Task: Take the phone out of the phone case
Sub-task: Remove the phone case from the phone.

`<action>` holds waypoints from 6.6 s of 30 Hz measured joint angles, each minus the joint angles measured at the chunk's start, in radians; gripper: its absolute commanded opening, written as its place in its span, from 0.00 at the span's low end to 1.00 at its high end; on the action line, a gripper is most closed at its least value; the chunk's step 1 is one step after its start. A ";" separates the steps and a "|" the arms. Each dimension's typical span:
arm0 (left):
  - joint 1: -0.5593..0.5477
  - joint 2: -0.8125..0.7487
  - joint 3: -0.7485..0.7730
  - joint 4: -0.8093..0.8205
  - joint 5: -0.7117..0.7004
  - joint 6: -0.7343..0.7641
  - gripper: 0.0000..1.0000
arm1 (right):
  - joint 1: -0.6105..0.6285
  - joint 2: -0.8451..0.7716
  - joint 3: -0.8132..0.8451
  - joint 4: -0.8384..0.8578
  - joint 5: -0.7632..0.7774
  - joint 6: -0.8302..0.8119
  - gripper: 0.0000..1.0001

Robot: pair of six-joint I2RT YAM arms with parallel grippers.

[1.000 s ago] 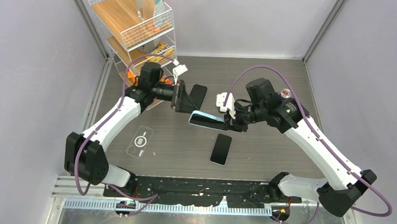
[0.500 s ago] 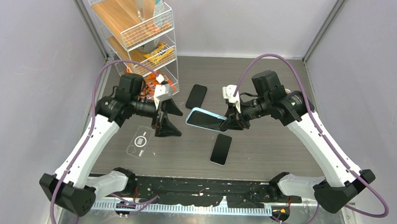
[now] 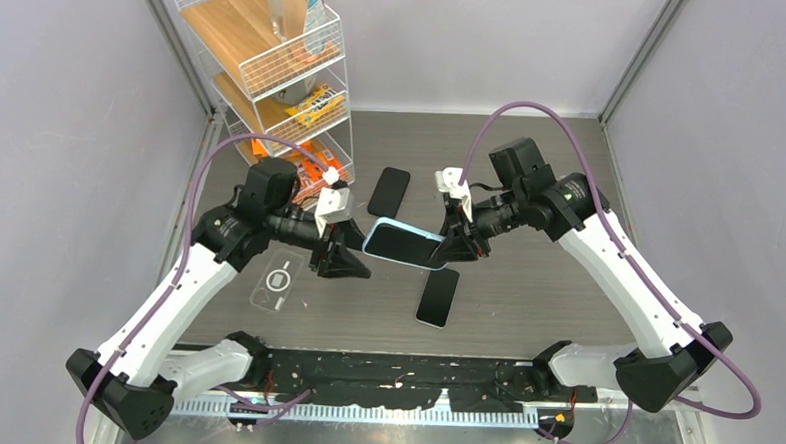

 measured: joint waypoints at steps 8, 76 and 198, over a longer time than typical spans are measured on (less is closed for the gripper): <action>-0.018 0.011 0.000 0.055 -0.015 -0.047 0.42 | -0.001 0.000 -0.010 0.006 -0.013 0.006 0.05; -0.145 0.360 0.380 -0.638 -0.139 1.025 0.00 | -0.025 -0.058 -0.258 0.137 -0.133 0.114 0.05; -0.225 0.261 0.214 -0.109 -0.288 -0.016 0.00 | -0.077 -0.036 -0.180 0.504 -0.060 0.455 0.64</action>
